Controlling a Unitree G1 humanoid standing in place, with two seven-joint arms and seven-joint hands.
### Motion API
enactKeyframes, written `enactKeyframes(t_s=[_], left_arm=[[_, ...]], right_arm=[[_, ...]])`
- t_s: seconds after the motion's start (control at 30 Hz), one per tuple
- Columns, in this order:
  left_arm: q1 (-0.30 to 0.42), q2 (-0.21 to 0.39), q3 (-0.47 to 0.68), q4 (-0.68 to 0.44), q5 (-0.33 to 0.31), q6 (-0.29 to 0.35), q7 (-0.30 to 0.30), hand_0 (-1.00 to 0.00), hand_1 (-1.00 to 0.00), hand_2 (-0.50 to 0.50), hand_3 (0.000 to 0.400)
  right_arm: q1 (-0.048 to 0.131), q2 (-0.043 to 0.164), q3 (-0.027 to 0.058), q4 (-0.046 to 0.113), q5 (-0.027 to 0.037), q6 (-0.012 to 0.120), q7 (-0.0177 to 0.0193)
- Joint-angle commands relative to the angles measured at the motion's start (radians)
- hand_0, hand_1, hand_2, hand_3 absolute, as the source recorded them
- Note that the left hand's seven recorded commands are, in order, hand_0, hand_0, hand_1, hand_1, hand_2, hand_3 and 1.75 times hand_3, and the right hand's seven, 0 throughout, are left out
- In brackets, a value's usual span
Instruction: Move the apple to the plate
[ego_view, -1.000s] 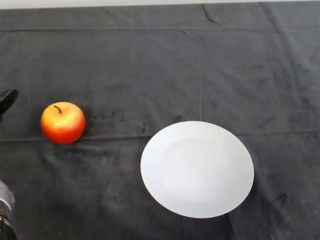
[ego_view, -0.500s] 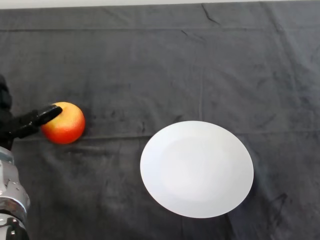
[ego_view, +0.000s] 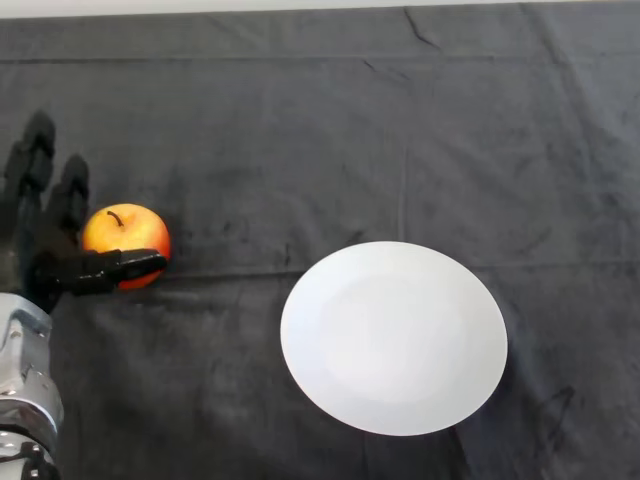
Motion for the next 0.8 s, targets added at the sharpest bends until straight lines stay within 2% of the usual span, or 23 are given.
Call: enactKeyframes(t_s=[0.03,0.47,0.5,0.57,0.6,0.63,0.67,0.7,0.8], left_arm=[[0.034,0.037,-0.029,-0.007,0.034,0.019,0.016,0.0,0.0,0.0,0.0],[0.023,0.047,-0.119,0.0,0.157,0.056,0.119,0.0,0.0,0.0,0.0],[0.021,0.046,-0.126,-0.002,0.167,0.055,0.131,-0.55,-0.14,-0.2,0.22],[0.021,0.044,-0.136,-0.005,0.18,0.052,0.148,-0.81,-0.27,-0.27,0.323],[0.021,0.044,-0.142,-0.008,0.189,0.049,0.159,-1.0,-0.55,-0.23,0.4],[0.021,0.043,-0.146,-0.01,0.196,0.046,0.168,-1.0,-0.7,-0.15,0.4],[0.021,0.042,-0.15,-0.012,0.203,0.042,0.176,-1.0,-0.79,-0.1,0.4],[0.022,0.041,-0.154,-0.013,0.209,0.038,0.185,-1.0,-0.96,-0.02,0.4],[0.025,0.036,-0.167,-0.019,0.227,0.025,0.209,-1.0,-1.0,0.0,0.4]], right_arm=[[0.033,-0.015,-0.0057,0.008,0.0074,-0.007,0.0013],[0.034,-0.014,-0.0054,0.006,0.0076,-0.007,0.0008],[0.034,-0.014,-0.0054,0.006,0.0076,-0.007,0.0008],[0.034,-0.014,-0.0054,0.006,0.0077,-0.007,0.0007],[0.034,-0.014,-0.0053,0.006,0.0077,-0.007,0.0006],[0.034,-0.014,-0.0053,0.006,0.0077,-0.007,0.0006],[0.034,-0.014,-0.0053,0.006,0.0077,-0.007,0.0005],[0.034,-0.014,-0.0052,0.006,0.0077,-0.007,0.0005],[0.035,-0.014,-0.0052,0.005,0.0078,-0.007,0.0003]])
